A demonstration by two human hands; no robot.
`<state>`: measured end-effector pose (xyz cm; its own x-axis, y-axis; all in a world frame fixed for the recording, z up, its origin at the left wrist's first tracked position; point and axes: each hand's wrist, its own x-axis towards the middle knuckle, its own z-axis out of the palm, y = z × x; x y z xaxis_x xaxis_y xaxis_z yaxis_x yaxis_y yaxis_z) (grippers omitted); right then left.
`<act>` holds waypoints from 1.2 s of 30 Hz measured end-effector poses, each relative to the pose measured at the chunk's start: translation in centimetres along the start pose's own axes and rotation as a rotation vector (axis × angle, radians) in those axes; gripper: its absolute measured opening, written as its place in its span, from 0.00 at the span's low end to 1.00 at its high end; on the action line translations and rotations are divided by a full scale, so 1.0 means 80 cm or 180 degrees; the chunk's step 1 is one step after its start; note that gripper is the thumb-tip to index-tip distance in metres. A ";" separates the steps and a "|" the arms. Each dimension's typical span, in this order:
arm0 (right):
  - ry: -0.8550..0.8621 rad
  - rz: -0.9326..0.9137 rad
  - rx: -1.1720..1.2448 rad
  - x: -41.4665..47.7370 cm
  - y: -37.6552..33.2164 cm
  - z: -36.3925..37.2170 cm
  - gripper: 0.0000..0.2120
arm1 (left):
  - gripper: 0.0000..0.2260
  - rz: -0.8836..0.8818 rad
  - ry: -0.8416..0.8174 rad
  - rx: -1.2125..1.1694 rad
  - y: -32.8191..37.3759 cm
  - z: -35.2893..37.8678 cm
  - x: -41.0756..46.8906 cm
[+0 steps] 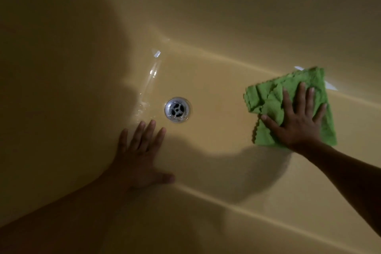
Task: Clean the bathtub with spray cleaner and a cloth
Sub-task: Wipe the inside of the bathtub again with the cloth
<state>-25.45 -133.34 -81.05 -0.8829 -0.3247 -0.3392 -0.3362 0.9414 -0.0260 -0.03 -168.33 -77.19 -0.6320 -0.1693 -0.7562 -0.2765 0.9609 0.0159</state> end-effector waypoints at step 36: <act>-0.0373 -0.2860 0.0076 -0.065 -0.374 0.039 0.40 | 0.51 -0.0369 0.0350 0.3019 -0.107 -0.138 -0.048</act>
<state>-9.78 -159.50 -81.48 -0.2517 -0.9279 -0.2751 -0.8744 0.3398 -0.3462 -3.24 -178.33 -67.19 -0.7152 -0.2477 -0.6535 0.3287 0.7060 -0.6273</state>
